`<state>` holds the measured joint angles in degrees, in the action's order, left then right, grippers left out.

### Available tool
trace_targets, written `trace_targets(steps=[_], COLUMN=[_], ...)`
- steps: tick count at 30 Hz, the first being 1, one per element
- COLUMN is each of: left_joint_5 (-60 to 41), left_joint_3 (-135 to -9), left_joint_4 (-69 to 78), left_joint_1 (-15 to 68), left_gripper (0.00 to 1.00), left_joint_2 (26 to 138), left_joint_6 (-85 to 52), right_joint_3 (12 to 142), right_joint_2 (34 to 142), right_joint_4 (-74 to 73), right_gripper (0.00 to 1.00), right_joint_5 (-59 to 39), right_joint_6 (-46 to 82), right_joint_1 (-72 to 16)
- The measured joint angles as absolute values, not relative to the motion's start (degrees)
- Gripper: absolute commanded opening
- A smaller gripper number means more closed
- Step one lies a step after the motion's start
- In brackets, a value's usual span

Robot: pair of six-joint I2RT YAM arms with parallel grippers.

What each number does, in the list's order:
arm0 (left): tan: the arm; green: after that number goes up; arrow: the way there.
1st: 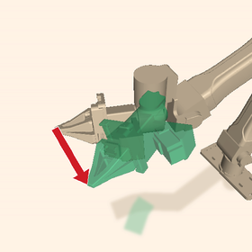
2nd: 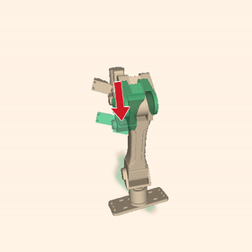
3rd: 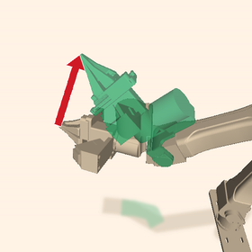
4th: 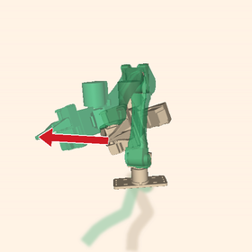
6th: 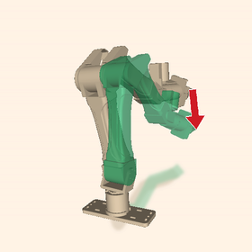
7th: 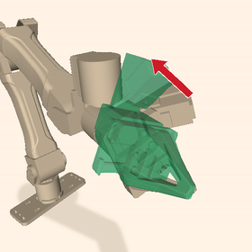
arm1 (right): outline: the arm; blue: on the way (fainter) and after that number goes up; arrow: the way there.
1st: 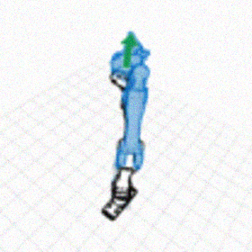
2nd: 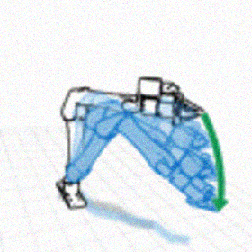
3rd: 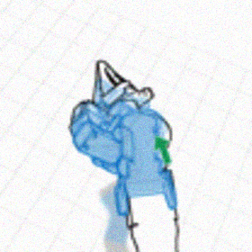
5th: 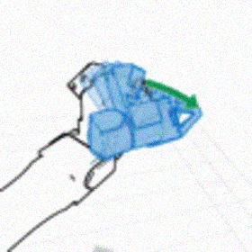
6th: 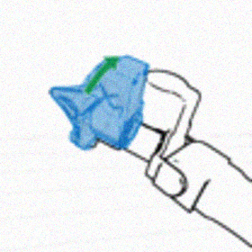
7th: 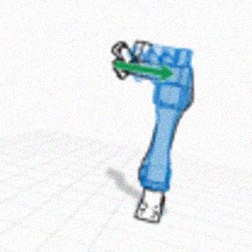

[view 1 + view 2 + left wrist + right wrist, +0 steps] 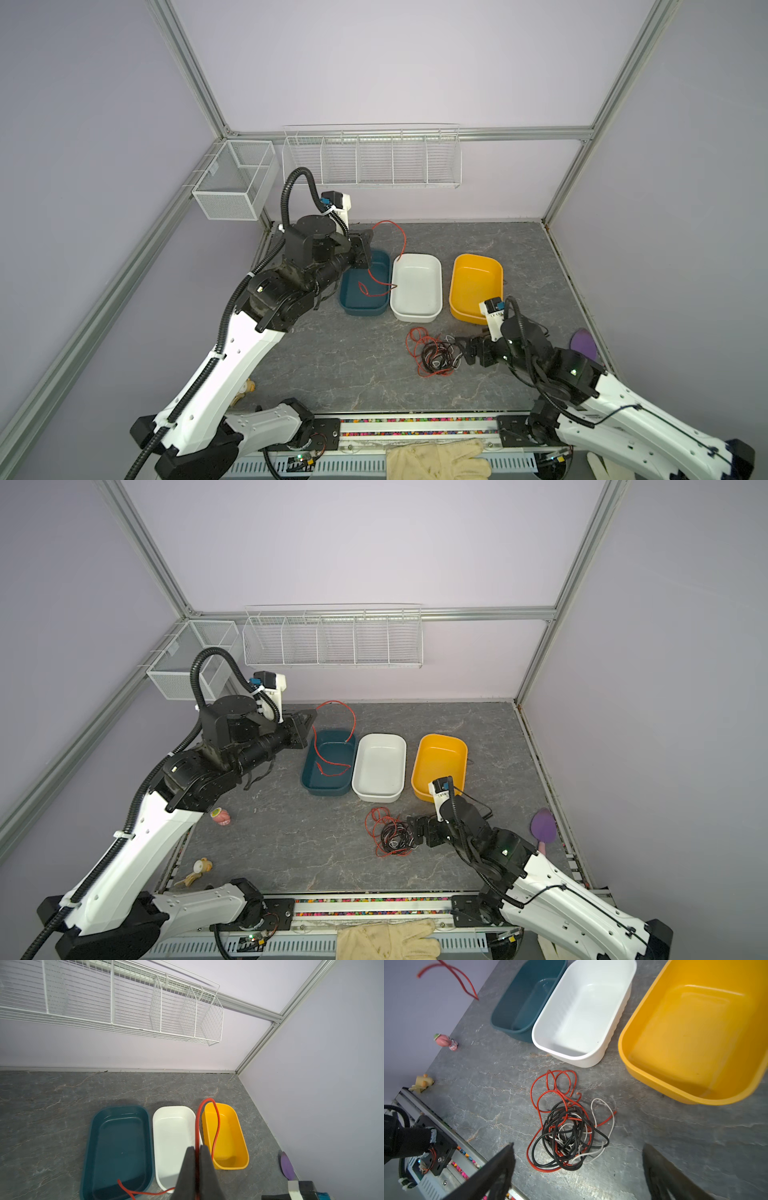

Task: Untangle the cables
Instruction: 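Lift the red cable high and carry it over the yellow tub, then lower the red cable into the yellow tub and release it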

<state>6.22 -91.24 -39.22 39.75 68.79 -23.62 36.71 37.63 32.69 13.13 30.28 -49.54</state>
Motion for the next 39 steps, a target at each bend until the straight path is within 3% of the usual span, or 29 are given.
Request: trace_targets(steps=[10, 18, 28, 39], left_joint_5=[-2.76, -7.53, -12.08, -12.47], left_joint_3=[-100.75, -111.46, -123.92, -124.22], left_joint_4=[-33.98, -29.43, -26.85, -25.56], left_joint_1=[40.38, 46.19, 47.35, 49.93], left_gripper=[0.00, 0.00, 0.00, 0.00], left_joint_2=[80.77, 93.89, 112.81, 122.52], left_joint_6=[-26.89, -28.60, -31.48, -32.42], right_joint_3=[42.39, 42.50, 42.50, 41.85], right_joint_2=[20.01, 5.28, 5.82, 5.43], right_joint_4=[46.50, 52.88, 54.35, 54.24], right_gripper=[0.89, 0.89, 0.88, 0.88], right_joint_5=[29.63, 39.18, 41.56, 42.65], right_joint_6=[34.39, 38.79, 39.44, 39.44], right_joint_1=[-49.54, -49.54, -50.35, -52.25])
